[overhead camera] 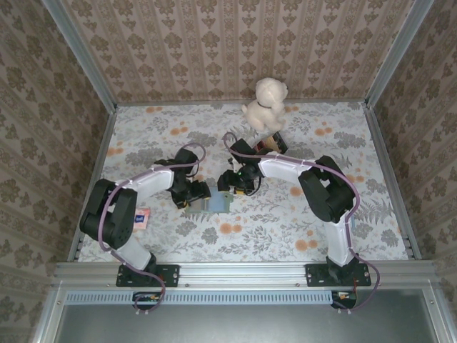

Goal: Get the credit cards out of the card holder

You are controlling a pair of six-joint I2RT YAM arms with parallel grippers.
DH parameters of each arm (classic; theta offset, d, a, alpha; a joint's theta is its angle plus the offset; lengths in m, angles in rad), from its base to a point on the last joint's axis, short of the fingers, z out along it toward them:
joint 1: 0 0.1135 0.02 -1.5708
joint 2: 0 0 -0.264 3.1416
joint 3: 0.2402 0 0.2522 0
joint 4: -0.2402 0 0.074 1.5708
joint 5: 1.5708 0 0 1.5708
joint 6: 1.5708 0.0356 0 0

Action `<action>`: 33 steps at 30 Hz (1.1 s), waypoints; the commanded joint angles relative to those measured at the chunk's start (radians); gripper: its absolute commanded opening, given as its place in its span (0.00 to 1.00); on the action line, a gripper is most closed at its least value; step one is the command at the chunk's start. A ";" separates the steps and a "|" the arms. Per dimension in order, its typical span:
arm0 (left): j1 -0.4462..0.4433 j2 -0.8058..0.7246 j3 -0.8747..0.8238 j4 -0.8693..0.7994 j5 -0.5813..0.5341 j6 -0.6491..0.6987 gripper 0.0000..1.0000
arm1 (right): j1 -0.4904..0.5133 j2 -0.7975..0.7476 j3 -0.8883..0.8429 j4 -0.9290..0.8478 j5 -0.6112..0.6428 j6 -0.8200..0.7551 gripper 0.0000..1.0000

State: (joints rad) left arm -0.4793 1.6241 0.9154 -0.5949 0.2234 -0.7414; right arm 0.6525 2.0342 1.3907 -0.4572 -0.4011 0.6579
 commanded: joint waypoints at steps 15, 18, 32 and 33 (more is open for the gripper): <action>-0.050 0.048 0.022 0.099 0.119 -0.020 0.56 | 0.006 0.049 0.007 -0.044 -0.007 -0.012 0.63; -0.050 0.051 0.017 0.111 0.126 -0.023 0.51 | 0.007 0.056 0.007 -0.044 -0.005 -0.011 0.62; -0.048 0.056 -0.005 0.207 0.214 -0.034 0.49 | 0.007 0.059 0.005 -0.043 -0.005 -0.008 0.59; -0.047 0.055 -0.011 0.220 0.225 -0.038 0.48 | 0.007 0.058 0.004 -0.043 -0.004 -0.009 0.59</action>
State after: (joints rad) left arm -0.5220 1.6569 0.9230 -0.4408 0.3798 -0.7635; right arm 0.6502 2.0491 1.3922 -0.4767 -0.4000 0.6575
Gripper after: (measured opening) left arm 0.487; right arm 0.596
